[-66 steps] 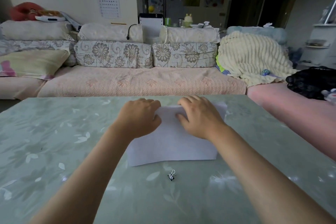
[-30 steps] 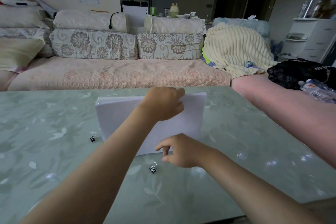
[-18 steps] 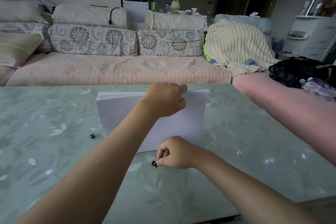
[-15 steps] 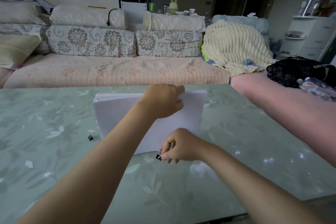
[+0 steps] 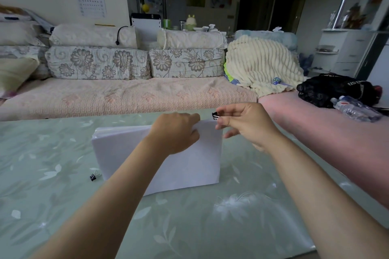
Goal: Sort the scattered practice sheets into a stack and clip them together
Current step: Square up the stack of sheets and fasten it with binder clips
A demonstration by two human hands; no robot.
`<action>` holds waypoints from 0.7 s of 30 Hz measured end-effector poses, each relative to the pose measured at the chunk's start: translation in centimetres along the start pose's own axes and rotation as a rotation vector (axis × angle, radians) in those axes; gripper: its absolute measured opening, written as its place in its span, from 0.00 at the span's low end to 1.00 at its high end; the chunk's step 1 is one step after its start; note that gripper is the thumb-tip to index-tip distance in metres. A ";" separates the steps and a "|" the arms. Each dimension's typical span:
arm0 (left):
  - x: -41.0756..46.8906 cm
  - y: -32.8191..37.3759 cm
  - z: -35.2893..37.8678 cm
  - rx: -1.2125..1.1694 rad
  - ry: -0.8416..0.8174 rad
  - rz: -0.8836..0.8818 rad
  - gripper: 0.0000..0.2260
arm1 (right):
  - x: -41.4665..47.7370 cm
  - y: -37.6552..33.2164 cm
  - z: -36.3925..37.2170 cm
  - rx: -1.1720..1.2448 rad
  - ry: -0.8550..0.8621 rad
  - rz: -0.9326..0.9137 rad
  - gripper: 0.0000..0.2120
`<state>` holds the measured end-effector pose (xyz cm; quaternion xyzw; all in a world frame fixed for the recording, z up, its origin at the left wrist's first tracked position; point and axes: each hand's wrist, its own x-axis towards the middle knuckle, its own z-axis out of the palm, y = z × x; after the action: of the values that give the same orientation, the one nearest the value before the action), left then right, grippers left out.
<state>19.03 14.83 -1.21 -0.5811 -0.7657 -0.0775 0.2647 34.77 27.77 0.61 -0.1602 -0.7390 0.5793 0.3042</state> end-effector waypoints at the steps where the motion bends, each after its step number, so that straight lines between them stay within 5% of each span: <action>1: 0.0 0.0 0.0 0.001 0.001 -0.002 0.10 | 0.4 -0.4 0.1 -0.057 0.001 -0.021 0.10; 6: 0.1 0.0 0.2 0.000 0.002 -0.006 0.12 | 1.8 -1.6 0.5 -0.413 0.039 -0.112 0.08; 21: 0.3 -0.6 0.6 -0.044 0.000 -0.015 0.12 | 2.6 -0.7 1.8 -0.535 0.066 -0.195 0.07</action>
<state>18.22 15.14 -1.42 -0.5809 -0.7682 -0.0967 0.2513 31.70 27.74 1.71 -0.1816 -0.8672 0.3264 0.3293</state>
